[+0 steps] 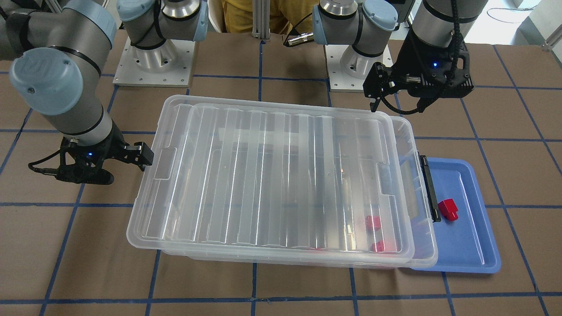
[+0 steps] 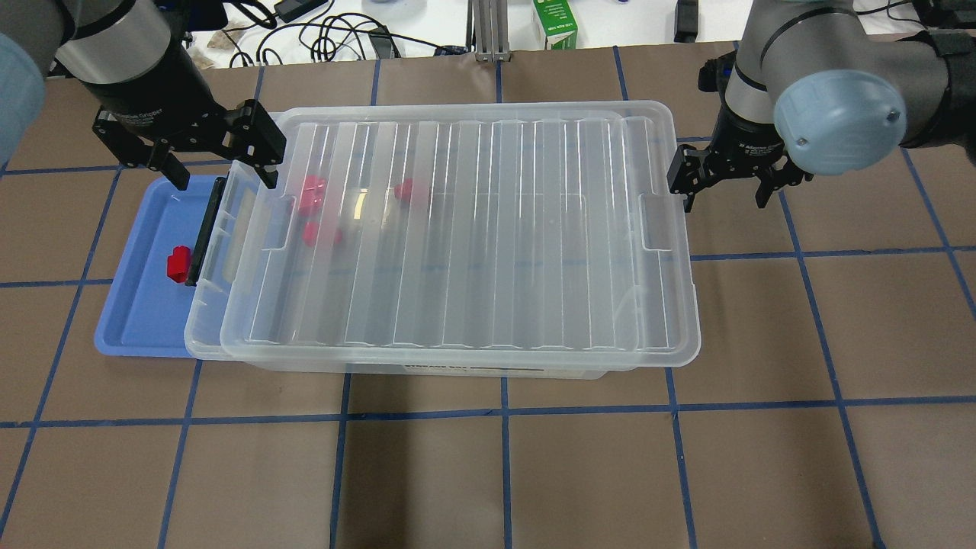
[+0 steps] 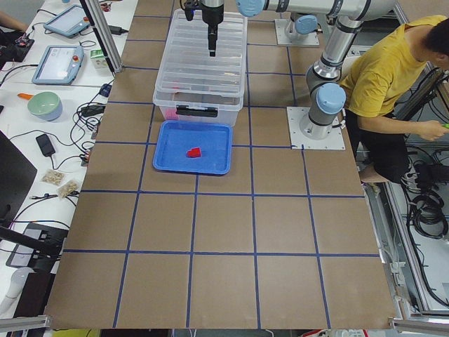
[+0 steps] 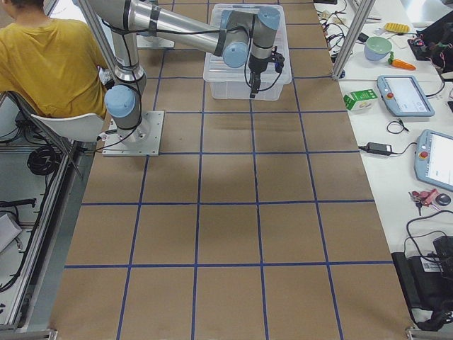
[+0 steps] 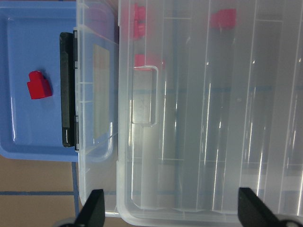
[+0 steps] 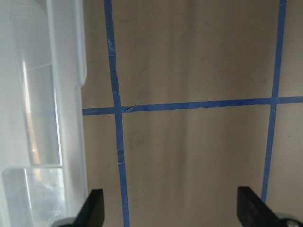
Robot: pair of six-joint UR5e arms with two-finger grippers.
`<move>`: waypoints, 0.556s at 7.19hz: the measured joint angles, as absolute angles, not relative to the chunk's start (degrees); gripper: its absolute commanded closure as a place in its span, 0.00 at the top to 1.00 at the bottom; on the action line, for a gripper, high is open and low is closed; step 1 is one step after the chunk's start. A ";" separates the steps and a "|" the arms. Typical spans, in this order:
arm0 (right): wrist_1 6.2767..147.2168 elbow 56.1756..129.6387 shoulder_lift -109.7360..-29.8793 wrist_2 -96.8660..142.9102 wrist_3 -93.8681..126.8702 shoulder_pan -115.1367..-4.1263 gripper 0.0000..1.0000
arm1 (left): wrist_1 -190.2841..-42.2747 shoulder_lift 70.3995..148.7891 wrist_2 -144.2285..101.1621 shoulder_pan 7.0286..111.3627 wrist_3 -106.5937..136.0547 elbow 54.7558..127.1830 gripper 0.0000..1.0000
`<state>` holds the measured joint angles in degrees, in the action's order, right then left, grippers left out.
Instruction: Place red block in blue tray from box
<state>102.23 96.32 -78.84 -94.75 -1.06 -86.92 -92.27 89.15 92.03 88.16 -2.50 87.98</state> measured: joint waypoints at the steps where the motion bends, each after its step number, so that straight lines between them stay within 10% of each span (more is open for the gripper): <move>1: 102.24 96.33 -78.78 -94.72 -1.06 -87.50 1.00 | -92.07 89.13 92.06 88.17 -2.53 88.17 1.00; 4: 102.24 96.33 -78.57 -94.63 -1.06 -89.13 1.00 | -93.18 88.78 92.71 88.33 -2.66 88.44 1.00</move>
<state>102.24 96.33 -78.57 -94.63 -1.06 -89.13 -93.18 88.78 92.71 88.33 -2.66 88.44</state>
